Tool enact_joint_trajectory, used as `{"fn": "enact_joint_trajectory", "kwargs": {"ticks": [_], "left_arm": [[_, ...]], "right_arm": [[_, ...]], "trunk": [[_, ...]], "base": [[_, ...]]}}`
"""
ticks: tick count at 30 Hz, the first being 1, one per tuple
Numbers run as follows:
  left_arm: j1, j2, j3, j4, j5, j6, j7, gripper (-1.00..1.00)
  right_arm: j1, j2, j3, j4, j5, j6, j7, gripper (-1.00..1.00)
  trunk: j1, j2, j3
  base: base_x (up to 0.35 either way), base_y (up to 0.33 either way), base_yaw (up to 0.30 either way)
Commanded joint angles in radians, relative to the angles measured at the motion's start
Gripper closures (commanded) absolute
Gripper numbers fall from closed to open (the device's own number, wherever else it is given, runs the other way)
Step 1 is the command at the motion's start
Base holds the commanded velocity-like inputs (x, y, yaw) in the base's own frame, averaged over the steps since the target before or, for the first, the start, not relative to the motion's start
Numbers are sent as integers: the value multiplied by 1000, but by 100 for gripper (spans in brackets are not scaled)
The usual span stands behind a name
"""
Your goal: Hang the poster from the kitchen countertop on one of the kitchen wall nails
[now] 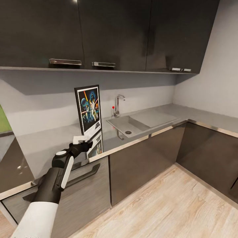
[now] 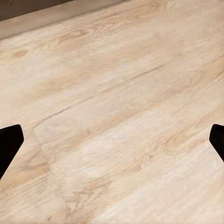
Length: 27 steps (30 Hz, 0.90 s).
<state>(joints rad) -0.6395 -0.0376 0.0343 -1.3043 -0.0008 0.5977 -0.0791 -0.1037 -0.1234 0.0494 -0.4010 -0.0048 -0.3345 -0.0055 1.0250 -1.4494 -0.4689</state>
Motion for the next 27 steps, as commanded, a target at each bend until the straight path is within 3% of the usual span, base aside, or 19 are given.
{"fn": "enact_joint_trajectory", "kwargs": {"ticks": [1, 8, 16, 22, 27], "left_arm": [[-3, -2, 2, 10, -1, 5, -10, -100], [-43, 3, 4, 53, -5, -8, -16, -100], [-52, 6, 4, 50, -7, -9, -16, -100], [-146, 22, 4, 121, -8, -7, -16, -100], [-169, 30, 5, 155, -8, -9, -15, -100]], "right_arm": [[-1, -1, 4, 1, 0, -3, -1, -100], [-1, -1, 8, 2, 0, -2, -1, -100], [-1, 0, 9, 2, 0, -2, -1, -100], [-1, 1, 9, 2, 0, -2, -1, -100], [-1, 1, 9, 2, 0, -2, -1, -100]], "trunk": [[0, -1, -1], [0, -1, -1], [0, -1, -1], [0, -1, -1], [0, -1, -1]], "base": [[1, 0, 0], [0, 0, 0], [0, 0, 0], [0, 0, 0], [0, 0, 0]]}}
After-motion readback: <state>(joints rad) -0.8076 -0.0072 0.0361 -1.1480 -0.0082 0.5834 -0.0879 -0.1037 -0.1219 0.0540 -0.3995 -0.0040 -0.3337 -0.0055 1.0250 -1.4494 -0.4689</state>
